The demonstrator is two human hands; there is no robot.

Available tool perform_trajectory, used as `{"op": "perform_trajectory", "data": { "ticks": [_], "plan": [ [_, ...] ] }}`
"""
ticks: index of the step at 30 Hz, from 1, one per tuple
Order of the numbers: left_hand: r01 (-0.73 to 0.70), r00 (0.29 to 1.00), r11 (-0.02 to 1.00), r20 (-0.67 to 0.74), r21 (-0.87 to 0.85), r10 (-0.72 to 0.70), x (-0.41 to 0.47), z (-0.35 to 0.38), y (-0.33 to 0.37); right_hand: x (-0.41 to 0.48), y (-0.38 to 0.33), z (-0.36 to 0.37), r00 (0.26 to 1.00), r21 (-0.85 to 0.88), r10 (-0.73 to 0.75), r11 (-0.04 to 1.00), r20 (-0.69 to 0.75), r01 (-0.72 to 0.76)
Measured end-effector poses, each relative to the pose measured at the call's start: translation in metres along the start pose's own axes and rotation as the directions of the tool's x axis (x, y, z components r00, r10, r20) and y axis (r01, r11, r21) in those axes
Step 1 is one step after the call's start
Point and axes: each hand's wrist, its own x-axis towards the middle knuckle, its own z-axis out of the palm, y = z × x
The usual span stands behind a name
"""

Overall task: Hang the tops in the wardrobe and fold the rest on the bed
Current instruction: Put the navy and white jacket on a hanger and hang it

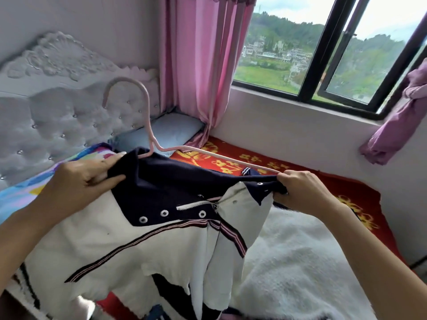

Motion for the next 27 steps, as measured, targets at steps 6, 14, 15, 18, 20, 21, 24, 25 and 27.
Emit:
{"op": "perform_trajectory", "data": {
  "ticks": [6,14,15,18,20,21,24,25,27],
  "plan": [
    [0.358,0.925,0.713,0.332,-0.602,-0.185,0.026,-0.019,0.018,0.005,0.000,0.012,0.999,0.140,0.029,0.990,-0.032,-0.024],
    [0.092,0.994,0.986,0.071,-0.142,-0.082,0.024,0.002,0.039,0.014,-0.006,0.004,0.934,-0.008,0.152,0.987,0.324,-0.158],
    [0.007,1.000,0.999,0.024,-0.042,-0.006,0.021,0.005,0.044,0.015,-0.006,0.004,0.919,-0.060,0.173,0.985,0.355,-0.162],
    [-0.159,0.984,0.970,-0.054,0.182,0.171,0.014,0.011,0.058,0.014,-0.008,0.002,0.932,-0.154,0.200,0.975,0.303,-0.159],
    [-0.176,0.973,0.948,-0.097,0.264,0.208,0.010,0.013,0.069,0.011,-0.009,0.004,0.976,-0.156,0.156,0.979,0.152,-0.132],
    [-0.183,0.969,0.935,-0.107,0.303,0.224,0.006,0.016,0.076,0.010,-0.011,0.002,0.981,-0.169,0.171,0.973,0.089,-0.155],
    [-0.222,0.955,0.870,-0.084,0.441,0.286,-0.012,0.024,0.107,0.008,-0.012,-0.002,0.969,-0.170,0.235,0.955,-0.075,-0.245],
    [-0.211,0.957,0.860,-0.081,0.465,0.279,-0.014,0.025,0.111,0.006,-0.012,-0.003,0.961,-0.151,0.243,0.953,-0.130,-0.261],
    [-0.167,0.966,0.876,-0.105,0.453,0.238,-0.009,0.022,0.111,0.004,-0.009,-0.003,0.939,-0.090,0.248,0.957,-0.240,-0.276]
  ]
}}
